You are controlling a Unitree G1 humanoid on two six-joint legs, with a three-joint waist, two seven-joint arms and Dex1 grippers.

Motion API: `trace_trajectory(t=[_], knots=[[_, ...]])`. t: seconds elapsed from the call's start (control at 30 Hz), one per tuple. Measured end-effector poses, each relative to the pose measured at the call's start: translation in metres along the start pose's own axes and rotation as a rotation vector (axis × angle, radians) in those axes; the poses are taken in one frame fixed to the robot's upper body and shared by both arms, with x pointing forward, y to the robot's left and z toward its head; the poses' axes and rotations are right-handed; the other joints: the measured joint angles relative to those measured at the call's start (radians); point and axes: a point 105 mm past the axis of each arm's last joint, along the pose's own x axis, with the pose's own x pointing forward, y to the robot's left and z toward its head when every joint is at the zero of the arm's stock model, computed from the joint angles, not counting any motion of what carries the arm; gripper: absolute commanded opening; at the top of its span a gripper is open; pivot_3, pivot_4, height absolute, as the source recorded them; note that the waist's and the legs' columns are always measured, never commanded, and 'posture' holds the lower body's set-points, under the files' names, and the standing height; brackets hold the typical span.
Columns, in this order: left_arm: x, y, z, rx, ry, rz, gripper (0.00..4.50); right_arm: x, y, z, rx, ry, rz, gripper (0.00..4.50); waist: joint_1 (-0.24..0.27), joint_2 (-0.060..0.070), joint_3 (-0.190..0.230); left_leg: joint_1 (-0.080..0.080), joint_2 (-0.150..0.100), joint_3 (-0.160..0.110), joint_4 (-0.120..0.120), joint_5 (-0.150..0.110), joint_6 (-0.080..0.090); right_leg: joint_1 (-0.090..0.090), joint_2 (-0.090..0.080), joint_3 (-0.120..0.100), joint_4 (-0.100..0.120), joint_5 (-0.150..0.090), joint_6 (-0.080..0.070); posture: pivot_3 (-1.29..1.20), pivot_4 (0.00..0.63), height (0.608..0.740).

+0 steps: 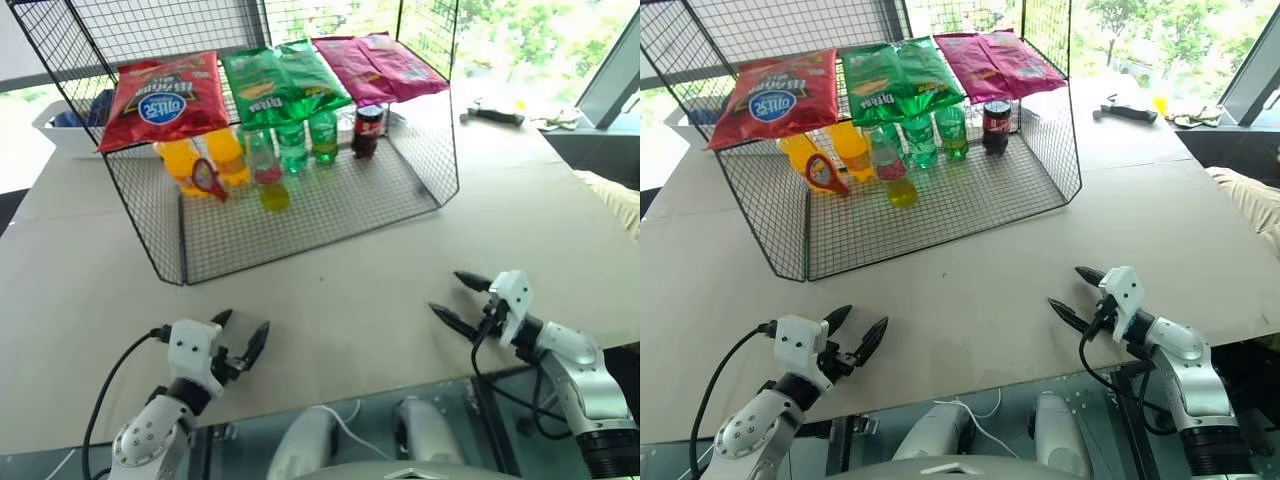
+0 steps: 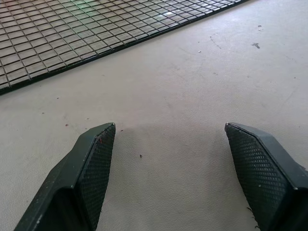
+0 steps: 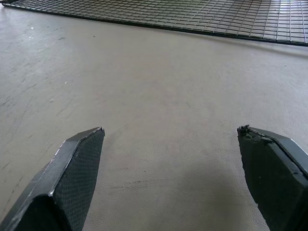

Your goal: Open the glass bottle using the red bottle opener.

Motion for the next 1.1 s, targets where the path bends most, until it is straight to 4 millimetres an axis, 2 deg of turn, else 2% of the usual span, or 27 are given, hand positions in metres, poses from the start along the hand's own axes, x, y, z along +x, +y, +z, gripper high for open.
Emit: trace_trajectory(t=[0.93, 1.0, 1.1], knots=[[0.008, 0.001, 0.010, -0.011, -0.051, 0.015, 3.76, 0.001, -0.004, -0.002, -0.023, -0.019, 0.015, 4.44, 0.000, 0.000, 0.000, 0.000, 0.000, 0.000, 0.000, 0.000, 0.000, 0.000, 0.000, 0.000, 0.000, 0.000, 0.000, 0.00, 0.150, 0.740], [0.015, 0.004, 0.019, -0.011, -0.087, 0.043, 3.76, 0.005, -0.002, 0.003, -0.031, -0.029, 0.034, 4.44, 0.001, 0.000, 0.000, 0.000, 0.000, 0.000, 0.001, 0.000, 0.000, 0.000, 0.000, 0.000, 0.001, 0.000, 0.000, 0.00, 0.150, 0.740], [0.034, 0.013, 0.048, 0.010, -0.187, 0.093, 3.76, 0.022, 0.009, 0.036, -0.064, -0.121, 0.098, 4.44, 0.000, 0.001, 0.000, 0.000, 0.000, -0.001, 0.005, 0.000, 0.000, 0.000, 0.001, -0.001, 0.003, 0.000, 0.000, 0.00, 0.150, 0.740]])
